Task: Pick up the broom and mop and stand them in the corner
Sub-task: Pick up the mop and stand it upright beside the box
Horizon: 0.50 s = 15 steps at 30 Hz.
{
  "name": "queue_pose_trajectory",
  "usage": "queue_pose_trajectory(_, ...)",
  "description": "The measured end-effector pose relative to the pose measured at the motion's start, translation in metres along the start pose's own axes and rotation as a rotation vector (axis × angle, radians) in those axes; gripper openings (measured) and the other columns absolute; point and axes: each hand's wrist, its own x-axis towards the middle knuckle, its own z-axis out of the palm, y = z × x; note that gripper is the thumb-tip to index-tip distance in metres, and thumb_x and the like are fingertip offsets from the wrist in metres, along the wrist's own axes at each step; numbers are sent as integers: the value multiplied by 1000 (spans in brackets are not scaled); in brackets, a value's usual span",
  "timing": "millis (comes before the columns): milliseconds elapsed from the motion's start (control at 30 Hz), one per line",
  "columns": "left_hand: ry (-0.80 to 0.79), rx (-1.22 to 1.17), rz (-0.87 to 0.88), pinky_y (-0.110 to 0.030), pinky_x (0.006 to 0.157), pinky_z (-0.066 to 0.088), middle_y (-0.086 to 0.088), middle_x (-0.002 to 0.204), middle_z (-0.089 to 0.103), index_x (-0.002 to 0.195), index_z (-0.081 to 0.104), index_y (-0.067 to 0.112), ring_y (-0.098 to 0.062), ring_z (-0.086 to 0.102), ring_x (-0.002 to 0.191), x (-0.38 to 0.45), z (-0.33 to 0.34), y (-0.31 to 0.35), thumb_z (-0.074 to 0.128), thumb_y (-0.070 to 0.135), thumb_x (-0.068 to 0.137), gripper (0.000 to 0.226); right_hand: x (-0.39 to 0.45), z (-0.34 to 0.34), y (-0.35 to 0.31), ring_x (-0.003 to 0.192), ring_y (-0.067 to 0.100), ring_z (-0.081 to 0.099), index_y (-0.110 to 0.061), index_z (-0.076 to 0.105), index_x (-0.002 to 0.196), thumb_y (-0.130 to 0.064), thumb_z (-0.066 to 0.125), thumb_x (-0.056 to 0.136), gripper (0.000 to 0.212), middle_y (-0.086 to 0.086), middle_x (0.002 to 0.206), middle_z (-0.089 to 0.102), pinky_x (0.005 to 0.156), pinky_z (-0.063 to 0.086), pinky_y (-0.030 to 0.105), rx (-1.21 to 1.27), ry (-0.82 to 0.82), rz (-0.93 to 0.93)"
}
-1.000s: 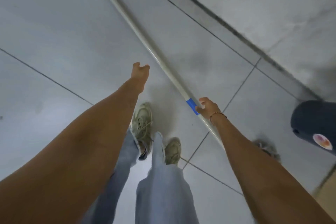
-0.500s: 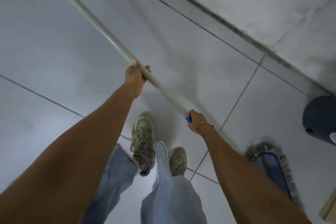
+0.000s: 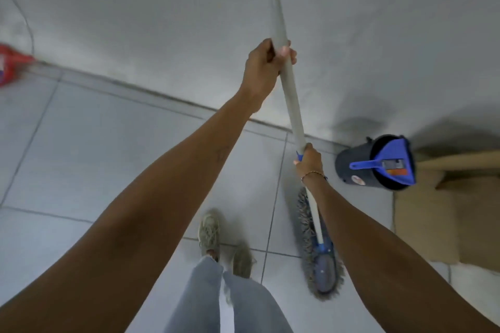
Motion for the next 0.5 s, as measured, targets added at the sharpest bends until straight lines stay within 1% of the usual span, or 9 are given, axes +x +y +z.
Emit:
queue_pose_trajectory(67, -70, 44, 51, -55, 94, 48, -7, 83, 62, 97, 56, 7, -27, 59, 88, 1, 30, 50, 50, 16, 93, 12, -16, -36, -20, 103, 38, 59, 6, 48, 113, 2, 56, 86, 29, 26, 113, 59, 79, 45, 31, 66, 64, 3)
queue_pose_trajectory(100, -107, 61, 76, -54, 93, 49, -7, 83, 61, 99, 55, 5, -27, 59, 87, -2, 45, 69, 49, 15, 93, 13, -25, -52, -26, 103, 38, 59, 7, 49, 112, 3, 56, 85, 28, 26, 113, 59, 77, 42, 28, 90, 92, 2)
queue_pose_trajectory(133, -156, 82, 101, -50, 90, 51, -8, 84, 61, 100, 54, 3, -27, 58, 87, -5, 63, 91, 49, 14, 94, 14, -33, -70, -29, 102, 38, 59, 7, 49, 111, 3, 56, 85, 27, 26, 112, 59, 76, 40, 26, 120, 126, 1)
queue_pose_trajectory(233, -260, 123, 152, -40, 85, 51, -9, 84, 60, 101, 53, 1, -25, 58, 83, -7, 99, 129, 48, 12, 95, 13, -42, -104, -33, 102, 37, 59, 6, 49, 110, 3, 57, 84, 28, 26, 112, 60, 78, 41, 25, 197, 184, -1)
queue_pose_trajectory(300, -331, 154, 174, -38, 86, 53, -8, 85, 62, 103, 53, 2, -23, 61, 82, -11, 126, 147, 48, 11, 95, 13, -47, -126, -27, 98, 35, 59, 6, 50, 110, 1, 60, 84, 29, 24, 112, 60, 80, 42, 26, 260, 227, 6)
queue_pose_trajectory(333, -363, 168, 181, -38, 87, 54, -8, 86, 62, 104, 54, 2, -23, 61, 83, -12, 138, 153, 48, 10, 95, 14, -48, -134, -25, 93, 33, 58, 6, 50, 109, 0, 60, 83, 28, 23, 110, 60, 80, 42, 26, 286, 242, 16)
queue_pose_trajectory(400, -449, 207, 200, -42, 91, 53, -9, 87, 62, 106, 54, 2, -26, 61, 87, -17, 165, 162, 47, 10, 95, 15, -52, -154, -15, 86, 25, 52, 3, 51, 104, -1, 62, 82, 25, 19, 101, 58, 81, 46, 30, 346, 279, 29)
queue_pose_trajectory(433, -501, 222, 213, -44, 94, 52, -10, 89, 62, 107, 54, 1, -27, 61, 90, -20, 178, 164, 47, 10, 95, 16, -53, -161, -9, 86, 24, 51, 2, 52, 102, -2, 63, 82, 24, 17, 98, 57, 81, 47, 31, 378, 298, 33)
queue_pose_trajectory(500, -602, 254, 242, -44, 95, 52, -11, 91, 62, 110, 53, 1, -27, 61, 94, -29, 205, 169, 47, 10, 95, 19, -59, -176, 5, 89, 29, 55, 6, 53, 105, -3, 65, 81, 29, 19, 100, 59, 79, 45, 30, 428, 339, 32)
